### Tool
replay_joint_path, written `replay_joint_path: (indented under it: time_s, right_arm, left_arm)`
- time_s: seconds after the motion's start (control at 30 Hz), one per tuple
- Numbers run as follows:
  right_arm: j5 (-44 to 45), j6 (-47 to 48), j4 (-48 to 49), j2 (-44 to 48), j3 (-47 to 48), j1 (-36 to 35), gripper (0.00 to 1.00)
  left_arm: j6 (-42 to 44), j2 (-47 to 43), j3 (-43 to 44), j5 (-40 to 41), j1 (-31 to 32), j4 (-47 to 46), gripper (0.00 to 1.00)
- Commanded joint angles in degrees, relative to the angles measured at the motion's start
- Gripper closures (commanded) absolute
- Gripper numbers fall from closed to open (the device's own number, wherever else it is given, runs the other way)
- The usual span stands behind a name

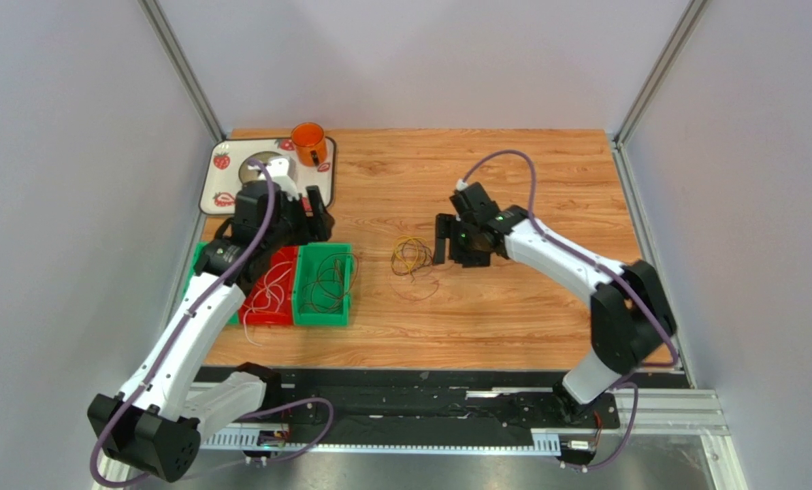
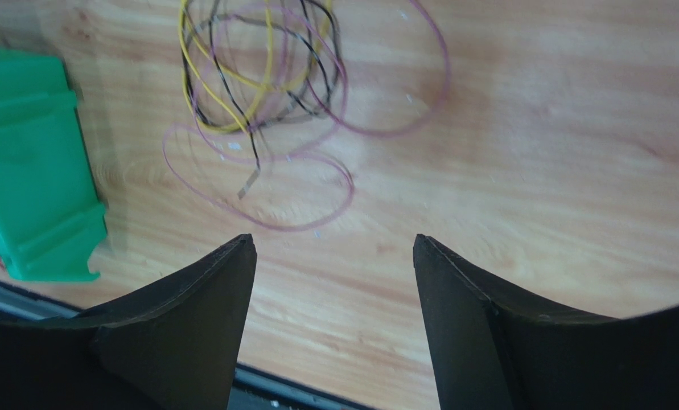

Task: Untangle the cables

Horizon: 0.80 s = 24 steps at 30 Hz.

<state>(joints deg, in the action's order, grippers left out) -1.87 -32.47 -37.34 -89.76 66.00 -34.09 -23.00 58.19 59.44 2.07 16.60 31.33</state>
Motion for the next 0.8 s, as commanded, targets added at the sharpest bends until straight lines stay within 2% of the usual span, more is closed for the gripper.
replay_joint_path:
  time_s: [0.0, 0.2, 0.4, 0.5, 0.6, 0.7, 0.77]
  right_arm:
    - [4.9, 1.4, 0.4, -10.4, 11.5, -2.6, 0.29]
    - [9.0, 1.7, -5.2, -23.7, 24.0, -7.0, 0.34]
    - [12.4, 0.8, -9.4, -31.3, 34.2, -12.0, 0.36]
    - [13.1, -0.2, -11.5, -34.2, 37.7, -12.7, 0.38]
    - [14.1, -1.4, -12.3, -35.8, 39.3, -13.3, 0.41]
    - [15.9, -2.2, -13.2, -37.1, 40.8, -13.8, 0.44]
    - [17.0, -2.6, -14.4, -38.3, 42.2, -13.9, 0.45]
  left_arm:
    - [-1.1, -0.8, -4.2, 0.3, 5.2, -4.4, 0.18]
    - [-3.5, -4.8, -9.7, 0.0, 6.3, -7.3, 0.2]
    - [-3.2, -6.9, -5.8, 0.0, 6.3, 2.6, 0.2]
    - [-0.6, -8.5, -2.1, -0.4, 6.4, 9.8, 0.2]
    - [3.8, -10.7, 0.9, 2.8, 6.4, 15.4, 0.2]
    - [7.5, -13.1, -0.5, 7.9, 6.4, 15.3, 0.19]
    - [7.8, -13.8, -2.2, 8.2, 6.4, 15.0, 0.19]
